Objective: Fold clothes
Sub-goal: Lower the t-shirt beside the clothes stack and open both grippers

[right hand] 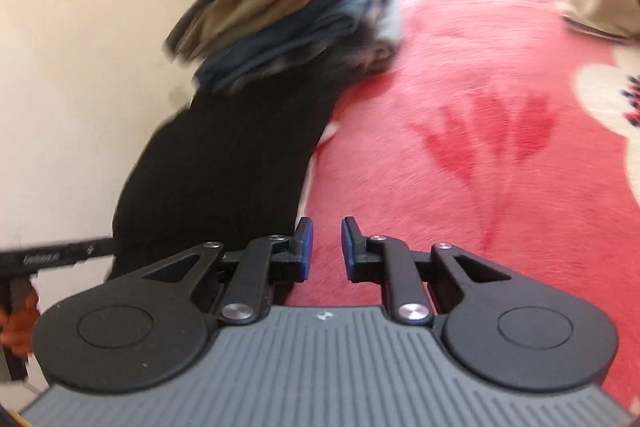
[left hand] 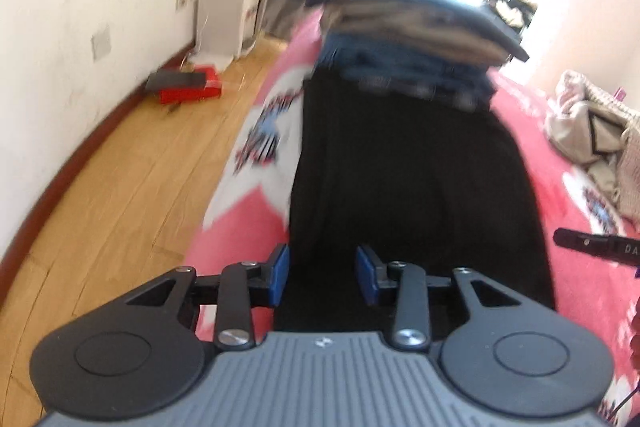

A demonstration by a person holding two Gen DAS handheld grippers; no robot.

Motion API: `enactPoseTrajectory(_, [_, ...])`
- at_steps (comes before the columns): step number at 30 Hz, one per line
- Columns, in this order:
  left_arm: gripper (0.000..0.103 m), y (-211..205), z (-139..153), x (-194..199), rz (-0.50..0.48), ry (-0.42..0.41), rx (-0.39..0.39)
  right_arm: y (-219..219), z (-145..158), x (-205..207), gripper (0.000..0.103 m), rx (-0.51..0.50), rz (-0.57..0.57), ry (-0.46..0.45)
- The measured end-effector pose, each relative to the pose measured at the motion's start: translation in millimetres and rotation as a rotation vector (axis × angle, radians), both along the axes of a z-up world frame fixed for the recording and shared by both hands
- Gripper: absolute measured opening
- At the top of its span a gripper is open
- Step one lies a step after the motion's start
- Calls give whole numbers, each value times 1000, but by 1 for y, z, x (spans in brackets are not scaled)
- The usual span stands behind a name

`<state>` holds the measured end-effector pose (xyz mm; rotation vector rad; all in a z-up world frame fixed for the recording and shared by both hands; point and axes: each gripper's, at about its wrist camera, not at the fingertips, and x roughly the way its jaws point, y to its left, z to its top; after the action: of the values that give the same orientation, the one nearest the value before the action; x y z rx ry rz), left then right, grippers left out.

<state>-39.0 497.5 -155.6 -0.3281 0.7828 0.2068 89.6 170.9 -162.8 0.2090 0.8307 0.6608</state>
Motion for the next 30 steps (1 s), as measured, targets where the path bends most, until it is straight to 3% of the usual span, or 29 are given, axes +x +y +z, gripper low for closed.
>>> enactPoseTrajectory(5, [40, -14, 9, 49, -75, -46, 0, 9, 12, -9, 15, 136, 49, -108])
enactPoseTrajectory(8, [40, -19, -2, 78, -92, -38, -3, 20, 8, -6, 15, 187, 87, -105])
enactPoseTrajectory(12, [40, -9, -15, 97, -56, -39, -35, 32, -3, 5, 16, 179, 108, -78])
enactPoseTrajectory(16, [40, 18, -18, 102, 24, -64, -117, 32, -15, 16, 14, 182, 105, -41])
enactPoseTrajectory(20, [40, 47, -17, 108, 110, -70, -151, 26, -20, 23, 13, 204, 87, -32])
enactPoseTrajectory(26, [40, 66, -7, 113, 216, -58, -106, 11, -25, 36, 16, 228, 16, -13])
enactPoseTrajectory(30, [41, 41, 21, 112, 143, -115, -45, -5, -27, 49, 17, 270, -58, 8])
